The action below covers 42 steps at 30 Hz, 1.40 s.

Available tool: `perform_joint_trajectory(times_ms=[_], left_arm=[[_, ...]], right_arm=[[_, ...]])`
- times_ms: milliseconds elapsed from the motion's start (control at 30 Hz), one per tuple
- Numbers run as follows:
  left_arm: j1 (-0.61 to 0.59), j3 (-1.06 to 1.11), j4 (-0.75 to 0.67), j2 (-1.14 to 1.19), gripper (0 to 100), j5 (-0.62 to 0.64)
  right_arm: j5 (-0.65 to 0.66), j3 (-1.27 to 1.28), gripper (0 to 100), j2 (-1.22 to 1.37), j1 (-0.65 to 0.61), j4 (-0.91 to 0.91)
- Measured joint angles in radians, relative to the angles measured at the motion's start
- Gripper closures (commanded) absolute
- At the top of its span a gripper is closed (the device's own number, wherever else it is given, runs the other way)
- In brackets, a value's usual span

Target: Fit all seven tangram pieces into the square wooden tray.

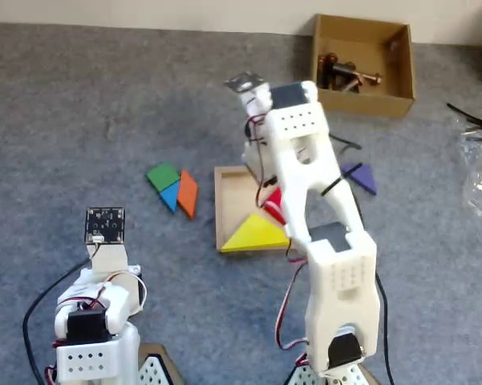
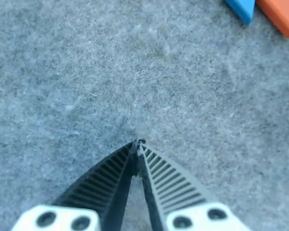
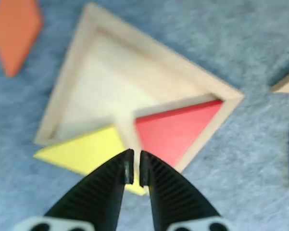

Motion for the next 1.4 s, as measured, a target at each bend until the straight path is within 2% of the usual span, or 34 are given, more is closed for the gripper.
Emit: perform_joint_trajectory(times_ms=[267, 567, 833, 1200, 1400], left_arm=[[0.0, 0.0, 0.0, 0.0, 100, 0.0], [0.0, 0.0, 0.0, 0.0, 100, 0.0], [0.0, 0.0, 0.0, 0.0, 100, 0.0], [0.0, 0.0, 0.0, 0.0, 100, 0.0], [0.0, 0.0, 0.0, 0.0, 100, 0.0]], right_arm=[[-0.008, 0.39, 97.2, -0.253, -0.101, -0.012], [-0.008, 0.704, 97.2, -0.388, -0.166, -0.186], [-0.008, 0.858, 97.2, -0.454, -0.255, -0.315], [-0.008, 0.961, 97.2, -0.454, -0.259, -0.471], [-0.008, 0.973, 97.2, -0.454, -0.259, -0.496]])
